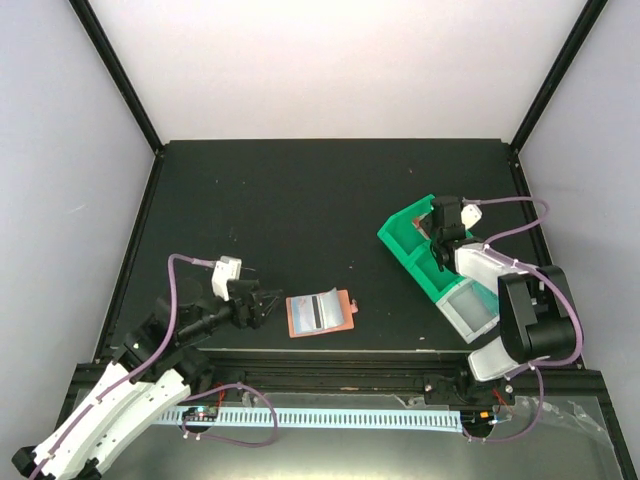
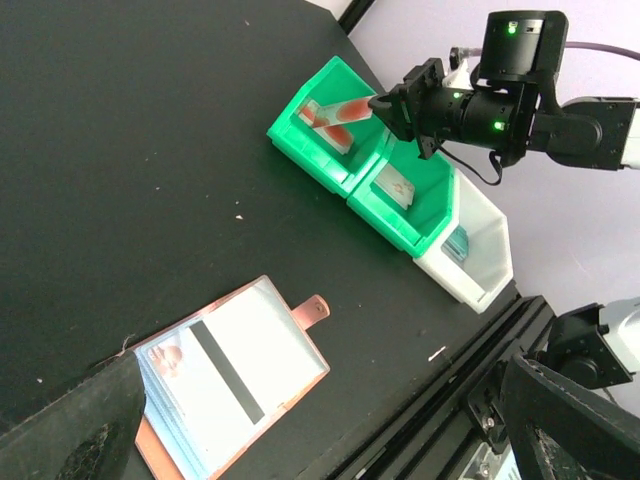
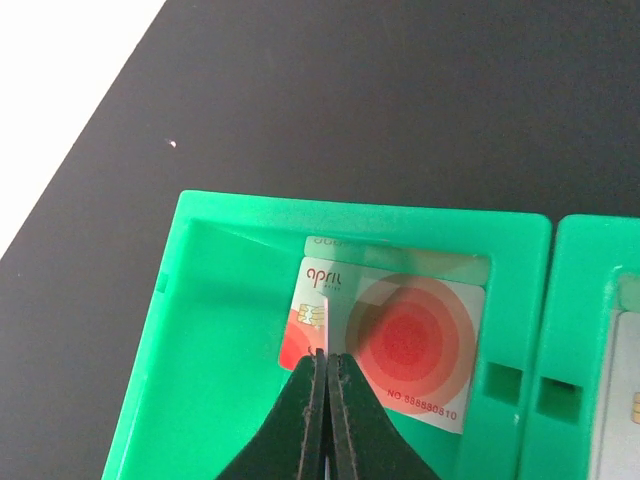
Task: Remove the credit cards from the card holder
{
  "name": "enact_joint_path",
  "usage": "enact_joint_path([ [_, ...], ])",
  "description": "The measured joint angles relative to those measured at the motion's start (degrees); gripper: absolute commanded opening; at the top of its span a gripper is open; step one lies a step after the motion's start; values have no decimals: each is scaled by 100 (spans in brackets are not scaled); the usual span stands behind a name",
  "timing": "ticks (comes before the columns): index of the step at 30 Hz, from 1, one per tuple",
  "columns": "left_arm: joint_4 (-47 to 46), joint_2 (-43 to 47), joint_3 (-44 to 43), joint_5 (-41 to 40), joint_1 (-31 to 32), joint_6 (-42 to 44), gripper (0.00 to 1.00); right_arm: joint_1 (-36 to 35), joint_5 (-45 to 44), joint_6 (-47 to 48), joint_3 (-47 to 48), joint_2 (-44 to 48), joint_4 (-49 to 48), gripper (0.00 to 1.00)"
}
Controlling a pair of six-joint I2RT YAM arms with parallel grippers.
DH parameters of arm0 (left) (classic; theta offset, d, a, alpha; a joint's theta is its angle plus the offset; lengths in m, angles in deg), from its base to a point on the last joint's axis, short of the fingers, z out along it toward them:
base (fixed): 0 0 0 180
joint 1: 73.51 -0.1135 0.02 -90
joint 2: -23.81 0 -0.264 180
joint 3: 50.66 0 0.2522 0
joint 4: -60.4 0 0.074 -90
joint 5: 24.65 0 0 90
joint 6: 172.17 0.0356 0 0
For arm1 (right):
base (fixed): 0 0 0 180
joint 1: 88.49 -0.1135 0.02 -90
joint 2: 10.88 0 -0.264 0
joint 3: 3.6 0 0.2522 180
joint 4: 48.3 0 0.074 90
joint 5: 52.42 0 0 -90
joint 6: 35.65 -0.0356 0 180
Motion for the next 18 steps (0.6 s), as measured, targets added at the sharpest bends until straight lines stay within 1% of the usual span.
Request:
enact_joint_path([
  [6,68,90,0,-15,0,-160,99,2,31,-251,4,-271,-267,1],
  [13,66,286,109,-15,0,-382,99,9,33,-387,-9,-286,-601,1],
  [18,68,293,118,-22,0,-391,99,129,44,-581,-197,-317,-962,1],
])
